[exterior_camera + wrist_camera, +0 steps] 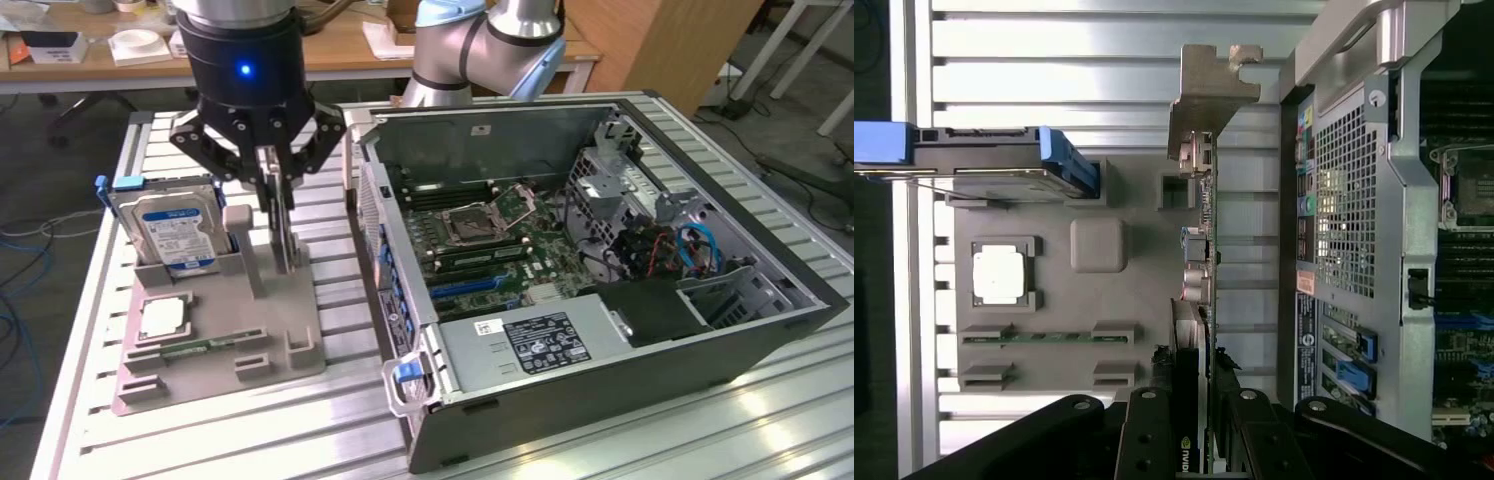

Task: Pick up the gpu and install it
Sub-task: 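Pick up the gpu and move the gpu toward the slot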

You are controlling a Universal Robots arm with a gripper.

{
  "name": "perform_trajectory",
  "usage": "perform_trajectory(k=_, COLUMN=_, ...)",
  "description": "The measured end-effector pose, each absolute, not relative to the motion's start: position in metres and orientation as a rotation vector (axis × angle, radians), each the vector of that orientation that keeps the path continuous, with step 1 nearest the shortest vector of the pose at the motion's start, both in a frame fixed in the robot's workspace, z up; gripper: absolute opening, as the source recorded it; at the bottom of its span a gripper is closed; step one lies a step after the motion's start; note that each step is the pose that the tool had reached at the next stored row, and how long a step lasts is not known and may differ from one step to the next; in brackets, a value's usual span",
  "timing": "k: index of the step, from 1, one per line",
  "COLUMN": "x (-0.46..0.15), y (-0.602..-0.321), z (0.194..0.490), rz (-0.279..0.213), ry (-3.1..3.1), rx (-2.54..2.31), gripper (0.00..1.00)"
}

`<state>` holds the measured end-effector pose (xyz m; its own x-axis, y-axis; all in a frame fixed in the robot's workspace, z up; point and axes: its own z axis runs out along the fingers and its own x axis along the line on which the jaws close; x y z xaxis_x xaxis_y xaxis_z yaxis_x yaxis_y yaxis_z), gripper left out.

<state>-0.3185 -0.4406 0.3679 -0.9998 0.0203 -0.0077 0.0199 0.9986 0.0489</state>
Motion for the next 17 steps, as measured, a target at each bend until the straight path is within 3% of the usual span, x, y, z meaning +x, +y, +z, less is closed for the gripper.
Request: perform_trajectory(k=17, x=-0.3185, y=-0.4406, z=0.3752, rz=0.077, ry=3.132, rx=0.029, gripper=0.26)
